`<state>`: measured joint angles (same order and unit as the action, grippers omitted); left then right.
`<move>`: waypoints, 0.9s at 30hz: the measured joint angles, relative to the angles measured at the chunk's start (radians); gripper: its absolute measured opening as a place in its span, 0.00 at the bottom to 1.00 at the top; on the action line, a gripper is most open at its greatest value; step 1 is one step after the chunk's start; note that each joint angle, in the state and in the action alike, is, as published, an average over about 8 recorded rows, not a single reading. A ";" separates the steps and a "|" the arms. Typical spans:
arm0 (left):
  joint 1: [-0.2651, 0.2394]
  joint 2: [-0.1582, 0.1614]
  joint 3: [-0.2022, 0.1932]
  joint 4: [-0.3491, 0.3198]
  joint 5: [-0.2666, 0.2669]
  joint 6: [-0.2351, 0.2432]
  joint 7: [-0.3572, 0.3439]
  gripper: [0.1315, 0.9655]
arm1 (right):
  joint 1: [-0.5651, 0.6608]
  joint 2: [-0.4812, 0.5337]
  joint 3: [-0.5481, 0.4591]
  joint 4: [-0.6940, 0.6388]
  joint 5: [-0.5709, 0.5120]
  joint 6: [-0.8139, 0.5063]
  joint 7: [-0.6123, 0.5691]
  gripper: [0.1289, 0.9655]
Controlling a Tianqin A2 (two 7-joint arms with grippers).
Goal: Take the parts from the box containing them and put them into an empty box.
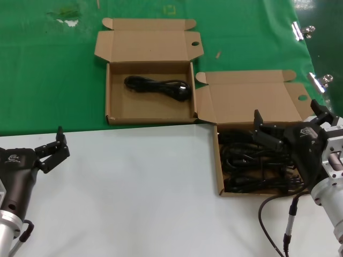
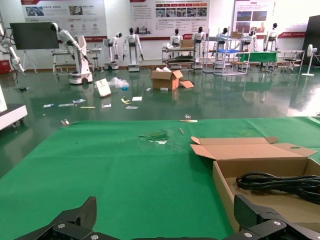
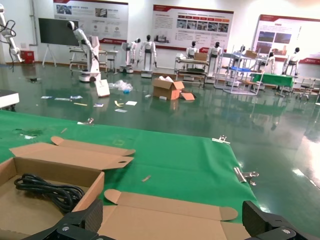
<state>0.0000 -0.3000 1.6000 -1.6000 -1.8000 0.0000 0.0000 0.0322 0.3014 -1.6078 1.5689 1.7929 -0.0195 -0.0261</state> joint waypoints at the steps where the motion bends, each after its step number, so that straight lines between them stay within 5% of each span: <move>1: 0.000 0.000 0.000 0.000 0.000 0.000 0.000 1.00 | 0.000 0.000 0.000 0.000 0.000 0.000 0.000 1.00; 27: 0.000 0.000 0.000 0.000 0.000 0.000 0.000 1.00 | 0.000 0.000 0.000 0.000 0.000 0.000 0.000 1.00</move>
<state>0.0000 -0.3000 1.6000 -1.6000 -1.8000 0.0000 0.0000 0.0322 0.3014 -1.6078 1.5689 1.7929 -0.0195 -0.0261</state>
